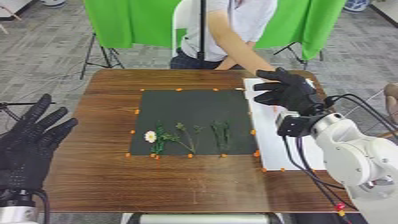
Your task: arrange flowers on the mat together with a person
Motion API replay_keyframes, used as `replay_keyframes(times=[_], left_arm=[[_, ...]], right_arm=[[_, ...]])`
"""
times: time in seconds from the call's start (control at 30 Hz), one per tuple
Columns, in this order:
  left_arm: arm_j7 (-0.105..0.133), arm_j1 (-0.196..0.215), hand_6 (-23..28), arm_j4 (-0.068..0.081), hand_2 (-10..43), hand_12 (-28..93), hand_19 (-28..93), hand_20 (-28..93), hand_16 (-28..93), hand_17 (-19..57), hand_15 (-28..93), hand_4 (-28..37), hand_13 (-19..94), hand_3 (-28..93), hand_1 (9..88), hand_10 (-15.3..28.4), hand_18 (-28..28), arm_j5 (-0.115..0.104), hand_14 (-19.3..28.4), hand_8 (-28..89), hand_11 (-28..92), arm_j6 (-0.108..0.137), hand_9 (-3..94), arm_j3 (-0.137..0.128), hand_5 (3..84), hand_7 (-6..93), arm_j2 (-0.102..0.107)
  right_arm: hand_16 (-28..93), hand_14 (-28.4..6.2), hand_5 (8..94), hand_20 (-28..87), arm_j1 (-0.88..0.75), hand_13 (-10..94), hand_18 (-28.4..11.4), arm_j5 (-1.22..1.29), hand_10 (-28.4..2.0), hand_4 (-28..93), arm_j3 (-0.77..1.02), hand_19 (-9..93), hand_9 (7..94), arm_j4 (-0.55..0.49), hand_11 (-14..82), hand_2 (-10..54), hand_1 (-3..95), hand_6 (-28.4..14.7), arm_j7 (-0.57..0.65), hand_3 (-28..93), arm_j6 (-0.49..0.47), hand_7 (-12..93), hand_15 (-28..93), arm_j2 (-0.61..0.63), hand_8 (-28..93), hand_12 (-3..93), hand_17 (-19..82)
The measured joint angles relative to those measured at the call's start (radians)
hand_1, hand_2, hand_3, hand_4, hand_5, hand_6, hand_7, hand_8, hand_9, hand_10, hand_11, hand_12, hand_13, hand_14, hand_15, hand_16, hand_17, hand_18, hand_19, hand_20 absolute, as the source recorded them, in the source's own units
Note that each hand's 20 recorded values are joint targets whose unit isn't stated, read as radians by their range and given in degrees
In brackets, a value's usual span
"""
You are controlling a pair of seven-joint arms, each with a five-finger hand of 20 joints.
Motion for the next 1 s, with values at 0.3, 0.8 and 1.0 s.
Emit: replay_keyframes(times=[0.3,0.8,1.0], left_arm=[[-0.017,-0.006,4.0,0.0,7.5,12,37,17,-5,-9.3,43,-28.3,21,75,19.1,14.6,17.8,0.009,22.3,-8,16,-0.004,30.0,0.0,30.4,9.0,-0.006],[-0.009,-0.009,4.0,0.0,7.5,12,37,17,-5,-9.3,43,-28.2,21,75,19.1,14.5,17.8,0.007,22.3,-8,16,-0.006,30.1,0.009,30.4,9.1,0.002],[-0.008,-0.01,4.0,0.001,7.5,12,37,17,-5,-9.3,43,-28.3,21,75,19.1,14.6,17.8,0.007,22.4,-8,16,-0.006,30.1,0.012,30.3,9.0,0.004]], right_arm=[[11,-17.5,51.0,15,-0.004,47,-21.2,-0.001,-15.9,-27,-0.001,55,54.5,-0.001,15.4,-0.1,24.1,1.3,0.001,70,0.001,14,47,0.0,-12,14.6,11],[11,-17.5,51.4,15,-0.005,47,-21.1,0.0,-15.9,-27,-0.007,55,54.9,0.0,15.4,-0.1,24.1,1.3,0.001,70,0.002,14,47,0.0,-12,14.5,11],[11,-17.5,51.5,15,0.0,47,-21.1,0.0,-16.0,-27,-0.015,55,55.0,0.001,15.4,0.1,24.2,1.3,0.001,70,0.002,14,47,0.001,-12,14.6,11]])
